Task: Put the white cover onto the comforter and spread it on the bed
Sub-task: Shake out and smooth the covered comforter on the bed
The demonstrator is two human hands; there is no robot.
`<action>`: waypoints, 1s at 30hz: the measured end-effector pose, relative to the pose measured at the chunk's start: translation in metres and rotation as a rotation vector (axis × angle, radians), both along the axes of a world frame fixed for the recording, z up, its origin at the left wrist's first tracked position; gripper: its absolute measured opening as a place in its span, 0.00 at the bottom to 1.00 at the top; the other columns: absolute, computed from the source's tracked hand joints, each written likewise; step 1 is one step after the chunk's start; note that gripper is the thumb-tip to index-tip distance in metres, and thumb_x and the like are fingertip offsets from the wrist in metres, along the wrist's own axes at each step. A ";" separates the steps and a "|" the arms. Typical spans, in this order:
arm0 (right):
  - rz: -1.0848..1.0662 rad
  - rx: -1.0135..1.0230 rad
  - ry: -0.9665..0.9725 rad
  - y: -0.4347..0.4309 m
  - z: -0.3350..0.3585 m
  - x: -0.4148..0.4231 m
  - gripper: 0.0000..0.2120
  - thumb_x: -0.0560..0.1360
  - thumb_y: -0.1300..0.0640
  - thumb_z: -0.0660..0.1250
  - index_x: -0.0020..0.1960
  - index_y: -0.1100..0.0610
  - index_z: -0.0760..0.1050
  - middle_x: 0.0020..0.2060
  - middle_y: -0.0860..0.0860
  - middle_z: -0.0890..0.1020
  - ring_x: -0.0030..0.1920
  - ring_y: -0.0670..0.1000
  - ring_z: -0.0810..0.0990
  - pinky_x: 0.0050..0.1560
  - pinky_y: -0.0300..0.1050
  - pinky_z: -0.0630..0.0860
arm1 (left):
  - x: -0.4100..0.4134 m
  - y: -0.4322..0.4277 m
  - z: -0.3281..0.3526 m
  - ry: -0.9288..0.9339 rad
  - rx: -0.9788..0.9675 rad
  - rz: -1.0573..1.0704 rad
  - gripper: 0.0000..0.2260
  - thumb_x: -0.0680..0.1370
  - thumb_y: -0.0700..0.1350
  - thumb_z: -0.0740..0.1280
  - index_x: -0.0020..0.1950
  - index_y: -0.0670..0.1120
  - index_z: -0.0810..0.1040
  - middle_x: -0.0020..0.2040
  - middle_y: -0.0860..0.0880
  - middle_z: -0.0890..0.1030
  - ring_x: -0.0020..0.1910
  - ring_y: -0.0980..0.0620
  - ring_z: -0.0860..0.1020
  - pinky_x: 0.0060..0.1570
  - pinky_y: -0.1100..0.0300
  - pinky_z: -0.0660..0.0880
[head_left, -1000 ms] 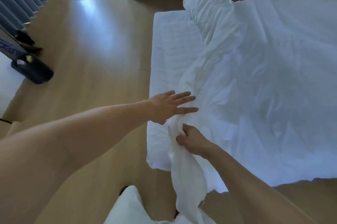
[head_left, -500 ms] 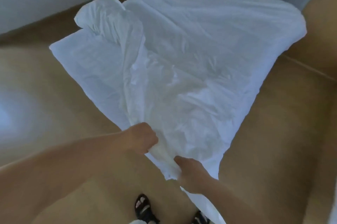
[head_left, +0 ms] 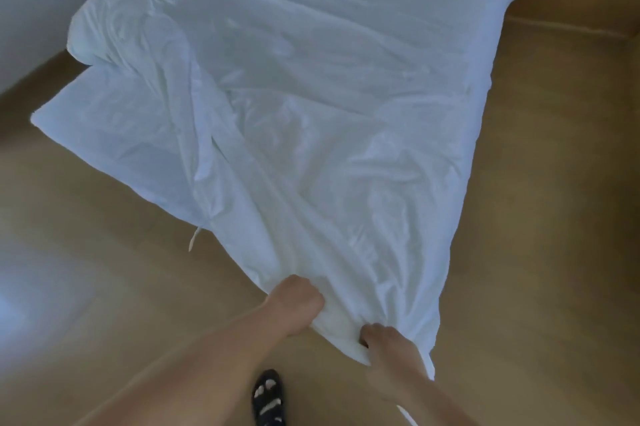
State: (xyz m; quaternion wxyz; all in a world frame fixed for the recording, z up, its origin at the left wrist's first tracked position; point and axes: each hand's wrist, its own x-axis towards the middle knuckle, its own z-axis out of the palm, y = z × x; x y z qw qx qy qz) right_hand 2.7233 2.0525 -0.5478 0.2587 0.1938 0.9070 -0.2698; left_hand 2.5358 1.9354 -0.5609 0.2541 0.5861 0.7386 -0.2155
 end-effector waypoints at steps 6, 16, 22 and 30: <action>-0.012 0.050 -0.132 -0.021 -0.055 -0.036 0.08 0.77 0.59 0.60 0.54 0.50 0.66 0.53 0.48 0.75 0.54 0.53 0.77 0.47 0.44 0.66 | -0.023 -0.019 -0.026 -0.192 0.014 0.044 0.13 0.81 0.42 0.59 0.64 0.42 0.73 0.60 0.41 0.77 0.57 0.40 0.76 0.53 0.50 0.73; -0.166 0.240 0.446 -0.114 -0.045 -0.254 0.35 0.72 0.40 0.69 0.74 0.54 0.65 0.67 0.50 0.70 0.66 0.54 0.71 0.64 0.49 0.70 | -0.209 -0.106 -0.008 -0.104 0.924 0.792 0.20 0.78 0.44 0.67 0.69 0.44 0.71 0.66 0.48 0.74 0.66 0.48 0.70 0.62 0.51 0.72; -0.214 0.421 0.309 -0.162 -0.051 -0.344 0.47 0.59 0.52 0.79 0.73 0.62 0.65 0.54 0.56 0.78 0.50 0.58 0.79 0.47 0.50 0.77 | -0.322 -0.115 0.018 -0.138 0.863 1.130 0.35 0.76 0.53 0.70 0.77 0.45 0.58 0.75 0.46 0.60 0.72 0.44 0.61 0.63 0.49 0.67; 0.079 0.360 0.175 -0.183 -0.087 -0.331 0.27 0.35 0.59 0.79 0.34 0.52 0.79 0.27 0.48 0.73 0.23 0.49 0.72 0.20 0.38 0.57 | -0.392 -0.122 0.034 -0.270 0.812 1.304 0.50 0.72 0.61 0.72 0.81 0.48 0.43 0.79 0.45 0.54 0.70 0.39 0.69 0.55 0.51 0.68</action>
